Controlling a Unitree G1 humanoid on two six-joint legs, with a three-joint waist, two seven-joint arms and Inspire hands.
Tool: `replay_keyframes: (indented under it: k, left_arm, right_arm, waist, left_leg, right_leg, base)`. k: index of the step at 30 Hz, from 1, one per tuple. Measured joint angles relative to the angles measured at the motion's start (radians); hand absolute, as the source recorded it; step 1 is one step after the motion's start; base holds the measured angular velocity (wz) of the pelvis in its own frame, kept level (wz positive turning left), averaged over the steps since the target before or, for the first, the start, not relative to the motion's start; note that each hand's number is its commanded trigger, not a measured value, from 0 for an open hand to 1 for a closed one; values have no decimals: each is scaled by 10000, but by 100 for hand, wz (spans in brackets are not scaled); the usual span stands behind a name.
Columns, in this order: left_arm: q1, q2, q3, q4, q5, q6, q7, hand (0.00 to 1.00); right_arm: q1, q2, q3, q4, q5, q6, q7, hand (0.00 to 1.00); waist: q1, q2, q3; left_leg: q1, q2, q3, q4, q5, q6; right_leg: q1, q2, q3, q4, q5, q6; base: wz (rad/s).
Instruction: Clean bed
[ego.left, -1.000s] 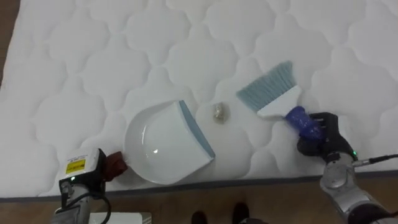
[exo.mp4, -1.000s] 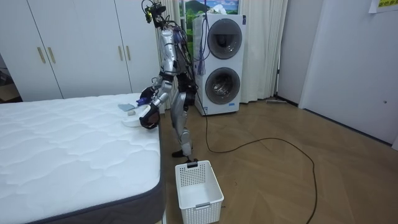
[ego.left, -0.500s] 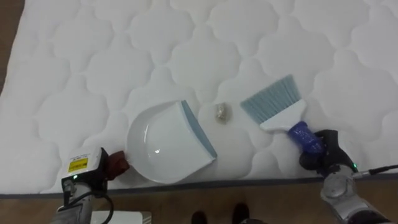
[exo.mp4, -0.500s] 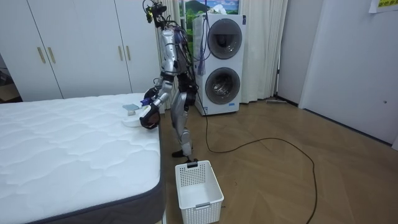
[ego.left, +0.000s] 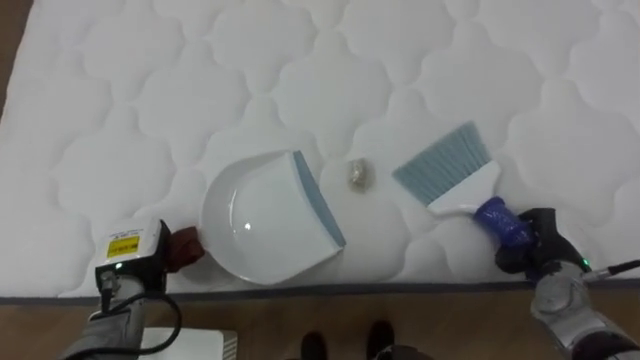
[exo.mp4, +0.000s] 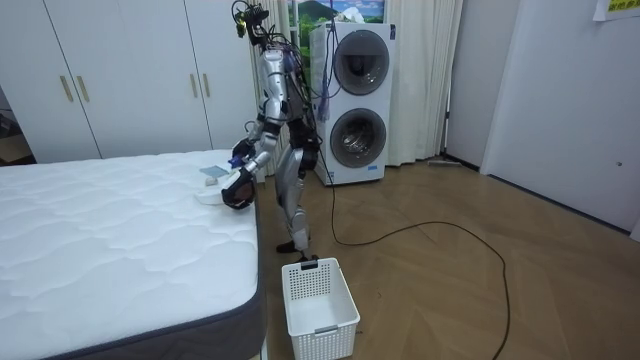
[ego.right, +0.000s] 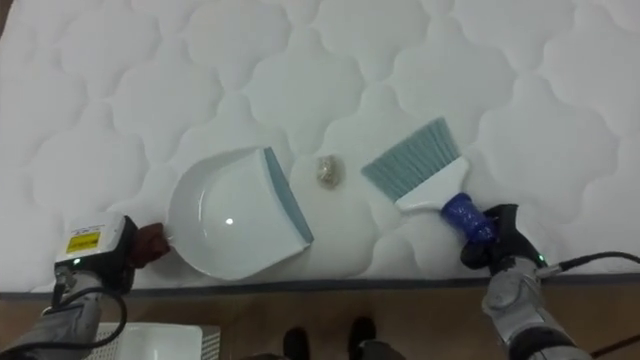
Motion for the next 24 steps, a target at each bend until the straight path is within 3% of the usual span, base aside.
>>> replay_keyframes:
  k: [4, 8, 9, 12, 18, 24]
  left_arm:
    - [-17, 168, -40, -95, 0, 0, 72, 100]
    - [-48, 508, -31, -112, 215, 4, 237, 100]
    - [-102, 576, -35, -122, 208, 4, 243, 100]
    - [-150, 741, -45, -157, 208, 6, 272, 100]
    - [-160, 767, 25, -452, 584, 151, 317, 100]
    - [-189, 780, 19, -429, 608, 371, 407, 100]
  right_arm:
    - [-68, -576, -40, -2, -671, 111, 9, 100]
    - [-508, -1207, -43, 15, -1920, 528, 4, 100]
    - [-694, -1392, -8, 17, -2364, 677, -4, 100]
    - [-1050, -1691, 449, 6, -3110, 918, -74, 100]
    - [-1574, -1954, 549, -24, -5198, 1460, -86, 100]
    - [-2339, -1965, 881, -19, -7351, 1904, -573, 100]
  waist:
    - [11, -148, 11]
    - [20, -486, 58]
    - [24, -566, 100]
    - [37, -719, 130]
    - [279, -884, 123]
    - [287, -1014, 168]
  left_leg:
    - [-122, 15, -10, 133, -6, 7]
    - [-227, 52, 91, 188, -13, 15]
    - [-227, 60, 96, 192, -16, 19]
    - [-308, 143, 88, 352, -91, 26]
    - [-344, 193, 95, 356, -122, 14]
    - [-342, 210, 153, 382, -123, 15]
  right_leg:
    - [-71, 8, 9, 41, 3, -3]
    - [-198, 17, 58, 169, 14, -23]
    - [-198, 16, 44, 149, 17, -28]
    - [-198, 80, 13, 132, 38, -61]
    - [-199, 138, 8, -40, 87, -74]
    - [-209, 144, 33, 37, 112, -75]
  base:
    - [-1]
    - [-4]
    - [0]
    - [0]
    - [-2]
    - [-1]
